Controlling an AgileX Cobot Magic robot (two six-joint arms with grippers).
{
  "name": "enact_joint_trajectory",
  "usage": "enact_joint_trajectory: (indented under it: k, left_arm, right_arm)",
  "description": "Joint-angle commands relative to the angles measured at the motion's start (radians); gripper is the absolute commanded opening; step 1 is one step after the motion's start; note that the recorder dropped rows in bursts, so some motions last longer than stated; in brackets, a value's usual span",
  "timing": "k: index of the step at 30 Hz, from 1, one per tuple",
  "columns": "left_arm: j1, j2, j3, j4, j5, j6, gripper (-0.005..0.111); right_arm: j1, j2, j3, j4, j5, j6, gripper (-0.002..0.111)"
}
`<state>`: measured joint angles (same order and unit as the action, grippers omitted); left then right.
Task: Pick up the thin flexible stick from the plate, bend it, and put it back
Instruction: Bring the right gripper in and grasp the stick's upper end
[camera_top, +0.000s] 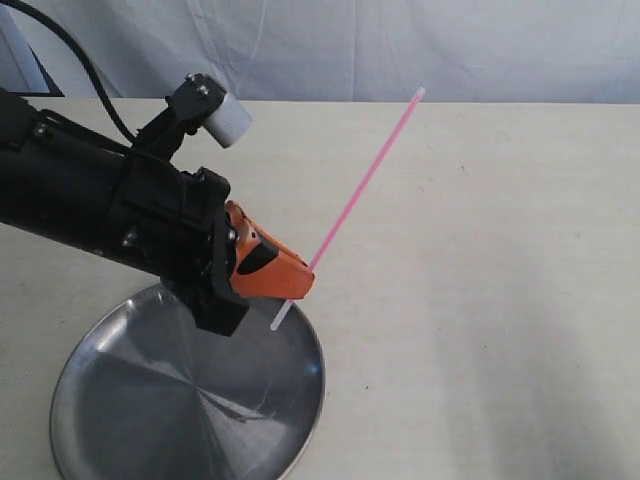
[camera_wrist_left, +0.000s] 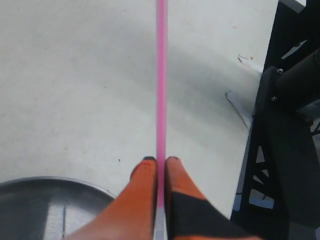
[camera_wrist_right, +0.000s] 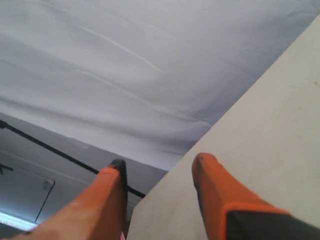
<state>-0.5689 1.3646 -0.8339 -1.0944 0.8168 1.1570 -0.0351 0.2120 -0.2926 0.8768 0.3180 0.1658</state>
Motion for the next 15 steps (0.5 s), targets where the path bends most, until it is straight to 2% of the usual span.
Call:
enact_joint_trajectory:
  k: [1, 8, 12, 15]
  left_arm:
    - [-0.011, -0.008, -0.006, -0.039, 0.024, 0.010, 0.000]
    - [-0.011, -0.008, -0.006, -0.043, 0.035, 0.010, 0.000]
    - [-0.011, -0.008, -0.006, -0.048, 0.044, 0.010, 0.000]
    - [-0.011, -0.008, -0.006, -0.067, 0.054, 0.010, 0.000]
  right_arm:
    - [-0.003, 0.139, -0.063, 0.216, 0.065, -0.273, 0.044]
    - [-0.003, 0.373, -0.160, 0.558, 0.194, -0.666, 0.044]
    - [-0.003, 0.487, -0.212, 0.687, 0.298, -0.822, 0.049]
    - [-0.003, 0.566, -0.244, 0.711, 0.348, -0.870, 0.053]
